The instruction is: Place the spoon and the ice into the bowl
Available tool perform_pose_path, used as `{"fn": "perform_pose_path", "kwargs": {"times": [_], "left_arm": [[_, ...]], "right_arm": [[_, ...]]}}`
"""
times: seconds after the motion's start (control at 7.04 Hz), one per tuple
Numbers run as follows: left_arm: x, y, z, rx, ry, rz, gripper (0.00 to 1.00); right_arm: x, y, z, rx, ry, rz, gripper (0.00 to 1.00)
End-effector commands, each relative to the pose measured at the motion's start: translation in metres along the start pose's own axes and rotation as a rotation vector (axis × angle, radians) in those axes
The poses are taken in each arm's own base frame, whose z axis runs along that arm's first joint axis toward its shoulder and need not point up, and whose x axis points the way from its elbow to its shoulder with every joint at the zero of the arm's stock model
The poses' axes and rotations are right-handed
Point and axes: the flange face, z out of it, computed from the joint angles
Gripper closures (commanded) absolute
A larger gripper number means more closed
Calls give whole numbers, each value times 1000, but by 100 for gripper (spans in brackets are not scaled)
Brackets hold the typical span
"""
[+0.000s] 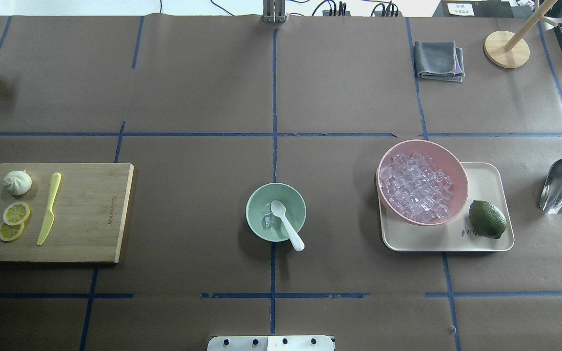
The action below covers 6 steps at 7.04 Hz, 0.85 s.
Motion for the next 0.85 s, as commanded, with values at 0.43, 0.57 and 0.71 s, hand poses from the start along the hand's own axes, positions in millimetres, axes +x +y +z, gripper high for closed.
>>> {"fn": "perform_pose_path", "kwargs": {"times": [0.43,0.57,0.71], "left_arm": [[-13,-2,12,6,1,-2,0],[-13,-2,12,8,0,1,0],[-13,-2,12,9,0,1,0]], "right_arm": [[-1,0,-1,0,-5,3,1],[-2,0,-1,0,-7,3,1],[-2,0,-2,2,-6,3,1]]}}
